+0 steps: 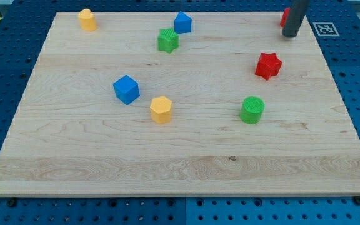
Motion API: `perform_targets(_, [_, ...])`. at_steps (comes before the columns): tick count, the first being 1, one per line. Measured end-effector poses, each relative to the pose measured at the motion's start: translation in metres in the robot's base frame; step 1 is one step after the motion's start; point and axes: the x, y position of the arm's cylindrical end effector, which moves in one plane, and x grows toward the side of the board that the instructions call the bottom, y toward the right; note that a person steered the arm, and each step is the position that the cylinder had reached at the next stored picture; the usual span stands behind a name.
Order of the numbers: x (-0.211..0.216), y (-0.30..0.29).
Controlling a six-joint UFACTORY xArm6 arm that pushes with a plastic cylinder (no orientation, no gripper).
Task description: Move the red star parallel bottom to the yellow heart
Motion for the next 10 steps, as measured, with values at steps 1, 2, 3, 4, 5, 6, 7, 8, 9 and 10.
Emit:
perform_targets(1, [0.020, -0.010])
perform_targets(2, [0.020, -0.010])
perform_targets(3, [0.035, -0.014])
perform_targets(4, [0.082, -0.014])
perform_targets(5, [0.106, -0.020])
perform_targets(6, [0.106, -0.022])
perform_targets(7, [0.094, -0.025])
perform_targets(8, [0.091, -0.032])
perform_targets(9, [0.091, -0.060])
perform_targets(10, [0.091, -0.103])
